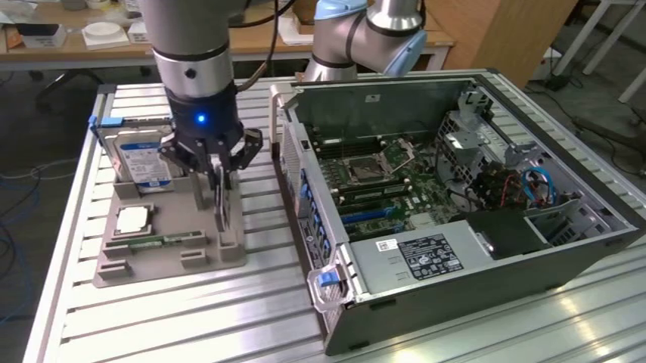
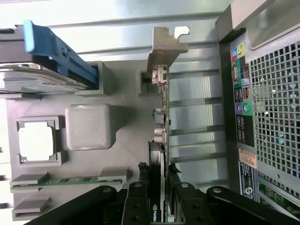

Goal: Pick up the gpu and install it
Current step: 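Pick up the gpu and move the gpu toward the slot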

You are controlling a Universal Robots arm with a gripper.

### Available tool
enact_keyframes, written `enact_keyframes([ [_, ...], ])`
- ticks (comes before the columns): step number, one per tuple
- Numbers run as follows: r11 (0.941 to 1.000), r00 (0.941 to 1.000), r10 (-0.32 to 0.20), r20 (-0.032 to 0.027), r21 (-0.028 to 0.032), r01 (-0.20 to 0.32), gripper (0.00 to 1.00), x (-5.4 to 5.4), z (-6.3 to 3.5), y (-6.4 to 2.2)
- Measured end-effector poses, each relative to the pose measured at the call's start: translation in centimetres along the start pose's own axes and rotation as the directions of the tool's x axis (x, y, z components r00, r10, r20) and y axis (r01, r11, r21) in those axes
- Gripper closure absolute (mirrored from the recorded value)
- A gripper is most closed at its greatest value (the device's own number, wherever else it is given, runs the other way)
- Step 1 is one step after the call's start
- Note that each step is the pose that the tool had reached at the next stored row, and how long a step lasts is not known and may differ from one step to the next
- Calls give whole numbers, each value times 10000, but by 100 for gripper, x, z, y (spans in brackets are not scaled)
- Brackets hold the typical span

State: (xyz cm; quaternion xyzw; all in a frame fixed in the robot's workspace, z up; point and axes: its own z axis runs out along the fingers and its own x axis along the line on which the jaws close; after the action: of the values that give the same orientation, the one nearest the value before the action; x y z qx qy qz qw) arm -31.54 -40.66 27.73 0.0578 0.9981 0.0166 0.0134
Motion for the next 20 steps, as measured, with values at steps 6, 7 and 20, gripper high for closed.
enact_keyframes([
  [6,10000,10000,0,0,0,0,73,-6,-249,9],
  [7,10000,10000,0,0,0,0,73,-7,-293,10],
  [20,9988,9988,-497,-17,-13,497,73,-19,-778,27],
])
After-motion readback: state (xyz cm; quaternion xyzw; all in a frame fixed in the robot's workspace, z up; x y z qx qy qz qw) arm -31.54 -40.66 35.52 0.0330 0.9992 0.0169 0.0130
